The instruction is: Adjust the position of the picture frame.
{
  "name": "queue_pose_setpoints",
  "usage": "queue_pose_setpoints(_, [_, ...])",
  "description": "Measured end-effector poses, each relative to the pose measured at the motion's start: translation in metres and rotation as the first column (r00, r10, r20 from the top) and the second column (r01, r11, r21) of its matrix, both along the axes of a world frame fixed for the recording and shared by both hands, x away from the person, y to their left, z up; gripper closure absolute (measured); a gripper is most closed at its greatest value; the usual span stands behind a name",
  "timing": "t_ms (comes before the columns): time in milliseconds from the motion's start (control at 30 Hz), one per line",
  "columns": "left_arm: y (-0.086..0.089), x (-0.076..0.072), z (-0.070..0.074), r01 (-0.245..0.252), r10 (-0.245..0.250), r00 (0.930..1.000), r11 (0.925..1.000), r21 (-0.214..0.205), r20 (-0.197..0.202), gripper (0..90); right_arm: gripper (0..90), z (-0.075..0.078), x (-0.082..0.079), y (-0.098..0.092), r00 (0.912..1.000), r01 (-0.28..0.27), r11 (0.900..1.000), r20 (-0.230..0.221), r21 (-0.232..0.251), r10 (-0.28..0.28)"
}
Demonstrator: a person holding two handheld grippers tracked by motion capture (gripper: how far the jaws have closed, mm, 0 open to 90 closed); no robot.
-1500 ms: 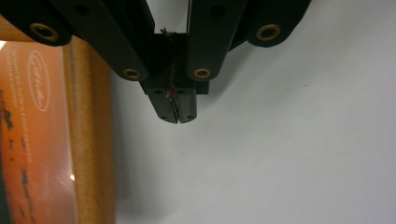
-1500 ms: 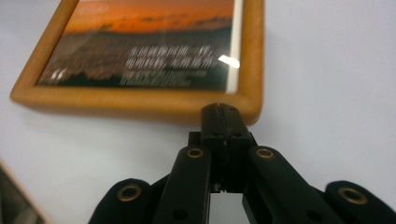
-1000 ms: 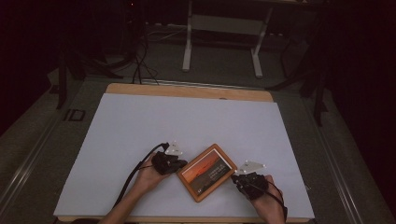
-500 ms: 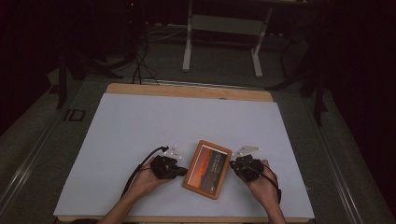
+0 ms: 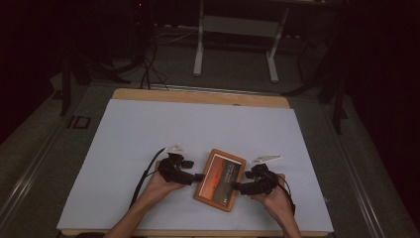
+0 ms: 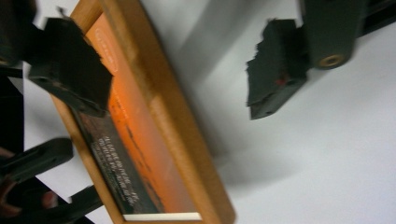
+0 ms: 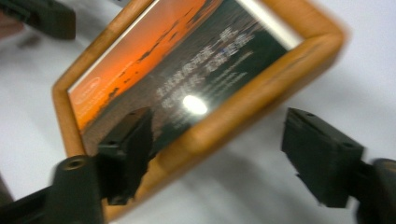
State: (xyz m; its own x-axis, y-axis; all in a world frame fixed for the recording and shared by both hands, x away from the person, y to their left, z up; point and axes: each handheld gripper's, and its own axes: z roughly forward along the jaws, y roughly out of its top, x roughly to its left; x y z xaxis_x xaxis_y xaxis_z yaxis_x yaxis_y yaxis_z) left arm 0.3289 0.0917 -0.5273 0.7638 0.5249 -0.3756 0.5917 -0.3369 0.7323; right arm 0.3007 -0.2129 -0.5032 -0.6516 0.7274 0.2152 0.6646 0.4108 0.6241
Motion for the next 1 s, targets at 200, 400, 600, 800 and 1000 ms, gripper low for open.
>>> queue_pose_setpoints(200, [-0.02, 0.001, -0.009, 0.078, -0.077, 0.9968, 0.9967, 0.025, -0.02, 23.6, 19.3, -0.016, 0.005, 0.008, 0.9955, -0.017, 0.9971, -0.091, 0.075, 0.023])
queue_pose_setpoints(400, [-0.028, 0.002, -0.015, 0.125, -0.123, 0.9896, 0.9919, 0.022, -0.074, 33.6, 23.9, -0.018, 0.007, 0.01, 0.9943, -0.022, 0.997, -0.102, 0.074, 0.03])
queue_pose_setpoints(600, [-0.021, 0.003, -0.011, 0.097, -0.096, 0.9878, 0.9953, 0.003, -0.123, 40.0, 30.7, -0.014, 0.012, 0.012, 0.9936, -0.023, 0.9958, -0.108, 0.088, 0.033])
queue_pose_setpoints(800, [-0.002, -0.004, 0.006, 0.051, -0.055, 0.9927, 0.9978, -0.042, -0.107, 55.1, 45.8, 0.006, 0.015, 0.014, 0.9977, -0.038, 0.9928, -0.052, 0.113, 0.044])
queue_pose_setpoints(1000, [0.012, -0.007, 0.02, 0.017, -0.022, 0.9972, 0.9972, -0.073, -0.072, 66.4, 56.7, 0.031, 0.017, 0.017, 0.9985, -0.054, 0.9876, 0.02, 0.148, 0.051])
